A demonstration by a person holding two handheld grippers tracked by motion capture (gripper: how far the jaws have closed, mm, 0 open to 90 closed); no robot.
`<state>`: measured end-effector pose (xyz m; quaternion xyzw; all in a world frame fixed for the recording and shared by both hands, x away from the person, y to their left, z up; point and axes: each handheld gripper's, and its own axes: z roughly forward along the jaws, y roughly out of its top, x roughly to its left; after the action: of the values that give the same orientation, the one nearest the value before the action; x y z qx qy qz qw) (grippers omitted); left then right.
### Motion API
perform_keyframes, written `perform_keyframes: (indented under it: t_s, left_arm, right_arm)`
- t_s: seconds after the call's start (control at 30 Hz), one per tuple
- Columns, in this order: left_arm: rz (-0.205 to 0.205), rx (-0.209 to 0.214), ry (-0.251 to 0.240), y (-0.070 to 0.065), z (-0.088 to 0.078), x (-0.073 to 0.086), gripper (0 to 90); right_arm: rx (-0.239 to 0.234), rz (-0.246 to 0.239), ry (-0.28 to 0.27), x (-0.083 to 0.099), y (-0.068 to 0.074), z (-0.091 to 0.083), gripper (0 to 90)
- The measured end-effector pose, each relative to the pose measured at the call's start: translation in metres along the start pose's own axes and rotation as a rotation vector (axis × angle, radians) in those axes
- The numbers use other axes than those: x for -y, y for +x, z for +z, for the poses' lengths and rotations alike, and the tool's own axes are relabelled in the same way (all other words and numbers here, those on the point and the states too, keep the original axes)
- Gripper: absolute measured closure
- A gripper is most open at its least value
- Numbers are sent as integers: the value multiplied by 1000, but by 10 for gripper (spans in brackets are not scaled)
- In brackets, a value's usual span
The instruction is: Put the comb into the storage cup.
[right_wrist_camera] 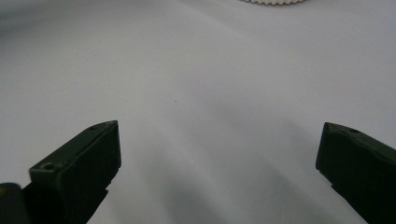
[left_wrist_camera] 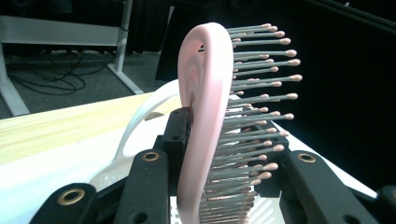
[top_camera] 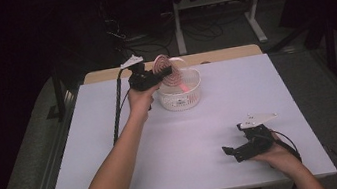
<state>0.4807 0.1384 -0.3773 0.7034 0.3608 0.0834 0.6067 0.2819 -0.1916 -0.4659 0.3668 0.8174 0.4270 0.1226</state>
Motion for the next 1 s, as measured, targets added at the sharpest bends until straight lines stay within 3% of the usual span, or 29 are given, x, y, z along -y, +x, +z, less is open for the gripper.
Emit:
perform_keyframes:
  t_s: [0.43,1.0]
  left_arm:
    - [22,-23,32,9,-7,0,623]
    - [-16,-55,44,30,-16,9,587]
  right_arm:
    - [3,-6,6,0,0,1,0]
    - [5,-5,12,0,0,1,0]
